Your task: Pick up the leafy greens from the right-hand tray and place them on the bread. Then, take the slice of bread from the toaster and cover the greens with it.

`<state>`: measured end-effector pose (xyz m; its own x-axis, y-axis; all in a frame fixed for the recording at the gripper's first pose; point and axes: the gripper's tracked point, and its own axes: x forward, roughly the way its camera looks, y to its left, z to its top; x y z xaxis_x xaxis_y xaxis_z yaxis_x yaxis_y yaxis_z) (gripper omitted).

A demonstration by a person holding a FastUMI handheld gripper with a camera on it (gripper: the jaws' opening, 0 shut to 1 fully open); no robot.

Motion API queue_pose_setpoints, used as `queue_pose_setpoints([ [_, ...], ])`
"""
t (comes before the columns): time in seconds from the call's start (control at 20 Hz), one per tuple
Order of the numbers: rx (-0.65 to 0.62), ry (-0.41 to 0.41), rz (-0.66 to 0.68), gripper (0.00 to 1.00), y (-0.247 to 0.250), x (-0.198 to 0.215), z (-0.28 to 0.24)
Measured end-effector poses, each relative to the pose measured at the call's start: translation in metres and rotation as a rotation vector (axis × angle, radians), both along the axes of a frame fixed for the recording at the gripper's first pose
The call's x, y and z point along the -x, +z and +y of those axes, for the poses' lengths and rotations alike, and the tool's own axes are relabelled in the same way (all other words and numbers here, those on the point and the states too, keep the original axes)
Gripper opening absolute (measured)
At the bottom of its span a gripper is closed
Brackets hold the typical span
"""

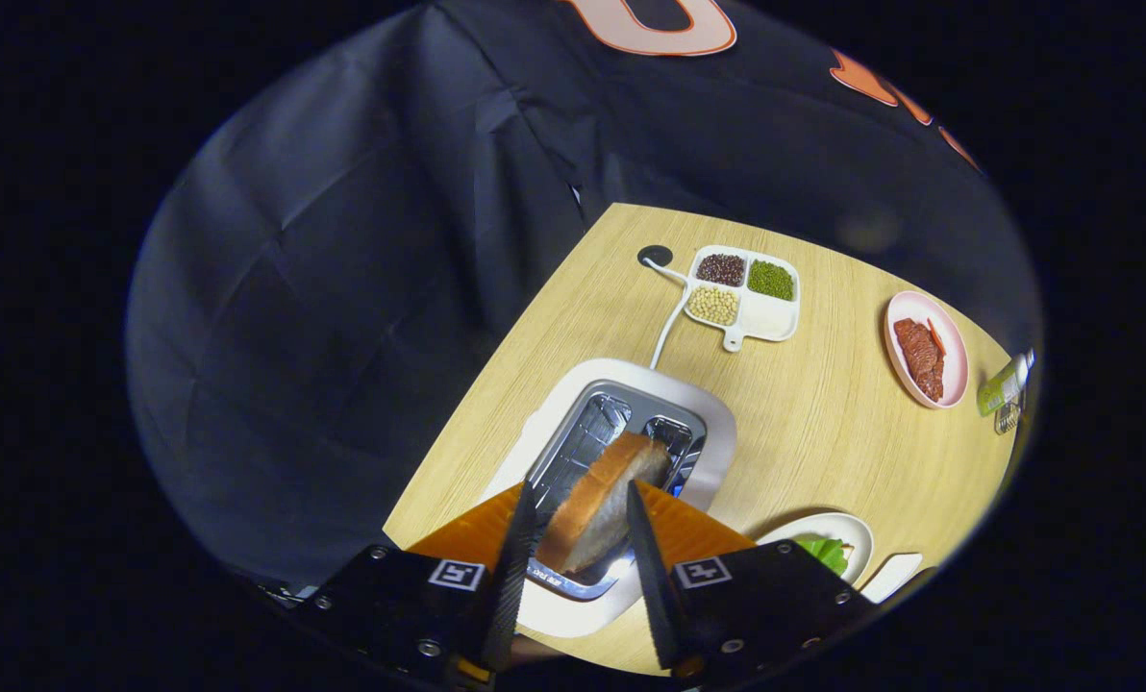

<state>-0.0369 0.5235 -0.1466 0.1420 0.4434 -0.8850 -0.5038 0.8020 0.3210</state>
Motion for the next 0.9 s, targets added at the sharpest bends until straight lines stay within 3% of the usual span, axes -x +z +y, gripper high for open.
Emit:
queue_pose_setpoints([
  [0.35, -0.007, -0.059, -0.048, 0.15, 0.004, -0.016, -0.02],
  [0.9, -0.327, -0.12, -0.12, 0.12, 0.083, -0.011, -0.072],
])
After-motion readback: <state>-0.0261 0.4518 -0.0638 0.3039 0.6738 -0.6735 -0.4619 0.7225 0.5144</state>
